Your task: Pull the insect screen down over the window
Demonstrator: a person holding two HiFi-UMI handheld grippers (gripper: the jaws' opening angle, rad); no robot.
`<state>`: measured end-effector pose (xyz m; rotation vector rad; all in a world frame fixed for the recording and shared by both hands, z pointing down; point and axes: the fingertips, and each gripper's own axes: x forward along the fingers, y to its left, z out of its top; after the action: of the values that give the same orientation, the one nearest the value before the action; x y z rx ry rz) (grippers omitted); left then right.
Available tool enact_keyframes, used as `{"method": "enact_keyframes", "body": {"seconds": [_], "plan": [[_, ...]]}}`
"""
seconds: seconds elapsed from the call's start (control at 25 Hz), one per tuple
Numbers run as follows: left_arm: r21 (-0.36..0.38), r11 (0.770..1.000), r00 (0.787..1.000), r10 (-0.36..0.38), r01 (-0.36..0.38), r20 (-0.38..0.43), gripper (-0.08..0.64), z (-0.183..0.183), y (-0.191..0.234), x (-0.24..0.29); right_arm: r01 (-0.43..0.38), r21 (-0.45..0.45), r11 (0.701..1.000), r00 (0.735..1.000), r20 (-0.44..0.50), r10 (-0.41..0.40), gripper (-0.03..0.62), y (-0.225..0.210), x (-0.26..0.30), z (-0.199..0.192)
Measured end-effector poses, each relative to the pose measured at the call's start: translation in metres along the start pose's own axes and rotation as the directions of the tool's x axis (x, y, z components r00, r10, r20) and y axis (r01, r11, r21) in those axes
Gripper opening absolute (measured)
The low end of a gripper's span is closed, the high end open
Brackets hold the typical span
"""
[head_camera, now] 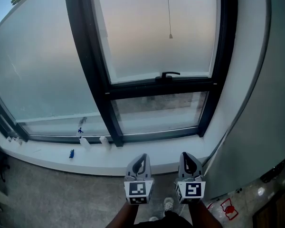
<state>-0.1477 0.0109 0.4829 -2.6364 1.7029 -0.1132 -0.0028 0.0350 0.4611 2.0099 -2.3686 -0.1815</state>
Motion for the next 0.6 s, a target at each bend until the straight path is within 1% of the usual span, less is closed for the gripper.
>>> {"method": "enact_keyframes", "body": {"seconds": [0.08,0.24,0.32,0.52,0.6], "plan": [[0.005,1.000,1.000,0.002,-0.002,0.007,0.003,0.003,0.001,0.008,-0.002,0.005,1.000,1.000,0.004,0.002,0.003,-0.003,0.009,0.000],[0.022,1.000,0.999,0.012,-0.013,0.051,0.003,0.015,0.004,0.022,0.004,-0.016,1.000,1.000,0.008,-0.004,0.003,-0.013,0.026,0.002],[0.026,1.000,0.999,0.008,-0.009,0.053,0.003,0.016,0.002,0.031,0.009,-0.018,1.000,1.000,0.003,-0.009,0.003,-0.021,0.032,-0.001],[0.010,0.999,0.999,0.030,-0.030,0.043,0.003,0.016,0.008,0.053,0.015,0.042,0.999,1.000,-0.010,-0.015,0.003,-0.042,0.054,-0.010],[0.007,0.999,0.999,0.039,-0.040,0.033,0.003,0.013,0.008,0.063,0.016,0.052,0.999,1.000,-0.009,-0.016,0.003,-0.051,0.063,-0.012]]}}
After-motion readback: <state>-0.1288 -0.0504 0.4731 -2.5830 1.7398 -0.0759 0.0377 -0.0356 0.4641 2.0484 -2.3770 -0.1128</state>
